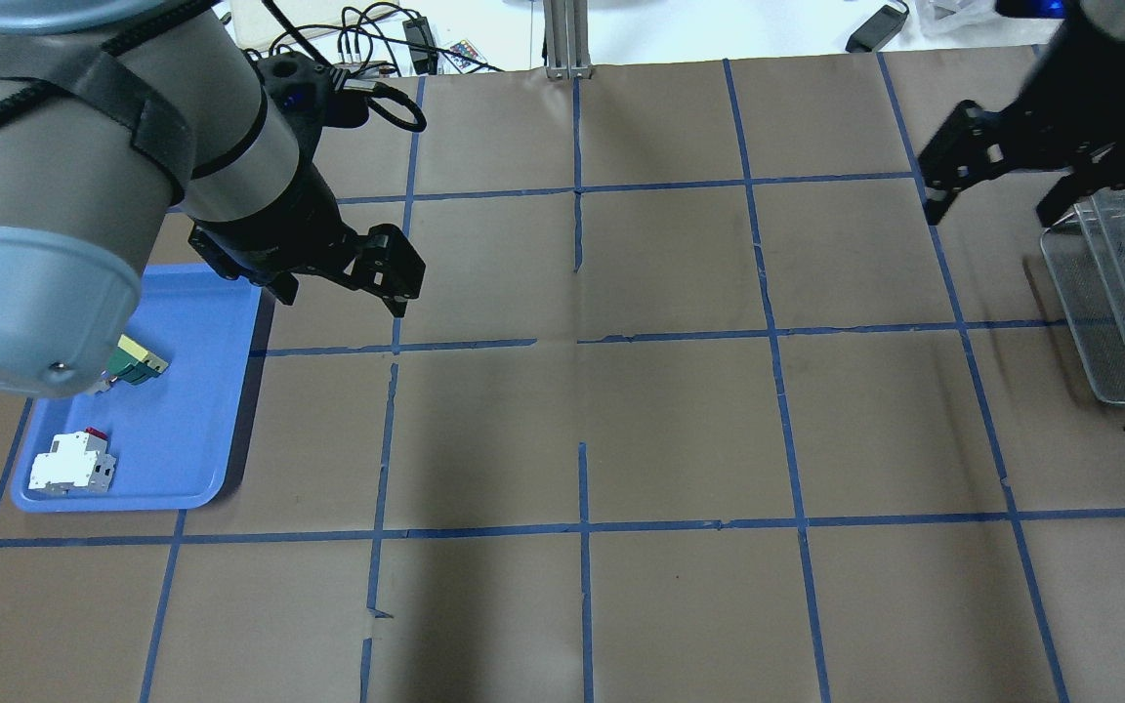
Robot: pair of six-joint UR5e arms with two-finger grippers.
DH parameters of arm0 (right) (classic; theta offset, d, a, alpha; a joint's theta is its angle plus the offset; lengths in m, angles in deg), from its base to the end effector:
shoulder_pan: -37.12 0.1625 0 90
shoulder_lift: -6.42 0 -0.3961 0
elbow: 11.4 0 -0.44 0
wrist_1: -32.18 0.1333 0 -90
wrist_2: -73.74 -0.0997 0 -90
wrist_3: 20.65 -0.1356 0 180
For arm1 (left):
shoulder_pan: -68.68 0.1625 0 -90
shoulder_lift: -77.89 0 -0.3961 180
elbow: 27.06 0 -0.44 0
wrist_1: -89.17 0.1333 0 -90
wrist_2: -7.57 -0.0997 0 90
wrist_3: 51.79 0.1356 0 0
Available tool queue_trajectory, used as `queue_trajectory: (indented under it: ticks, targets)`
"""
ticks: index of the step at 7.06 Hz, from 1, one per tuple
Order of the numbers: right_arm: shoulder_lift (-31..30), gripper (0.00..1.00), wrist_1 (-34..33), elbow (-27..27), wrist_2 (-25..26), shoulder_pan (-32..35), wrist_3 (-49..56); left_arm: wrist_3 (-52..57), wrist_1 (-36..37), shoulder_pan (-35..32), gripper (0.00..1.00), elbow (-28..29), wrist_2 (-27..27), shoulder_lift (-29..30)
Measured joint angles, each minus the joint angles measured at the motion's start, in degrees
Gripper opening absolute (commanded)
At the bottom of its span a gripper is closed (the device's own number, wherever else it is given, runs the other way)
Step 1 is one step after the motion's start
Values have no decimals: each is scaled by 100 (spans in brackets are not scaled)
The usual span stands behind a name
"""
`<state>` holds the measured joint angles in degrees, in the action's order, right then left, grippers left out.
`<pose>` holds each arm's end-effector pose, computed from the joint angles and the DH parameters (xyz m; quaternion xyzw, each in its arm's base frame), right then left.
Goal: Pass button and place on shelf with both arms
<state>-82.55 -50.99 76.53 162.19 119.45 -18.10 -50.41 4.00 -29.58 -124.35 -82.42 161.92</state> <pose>0.0647 -0.5461 0.4216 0.0453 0.9976 0.0491 0.0180 -0.2047 -0.4821 0.4171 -0.0840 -0.9960 0.0306 0.0019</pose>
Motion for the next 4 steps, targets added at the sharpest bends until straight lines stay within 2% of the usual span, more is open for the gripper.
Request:
queue_trajectory:
  ticks: [2, 4]
  targets:
    - [-25, 100, -29, 79, 8, 660, -941, -3, 0, 0, 100, 0, 0, -1]
    - [-27, 100, -33, 98, 34, 779, -1049, 0, 2, 0, 100, 0, 5, -3]
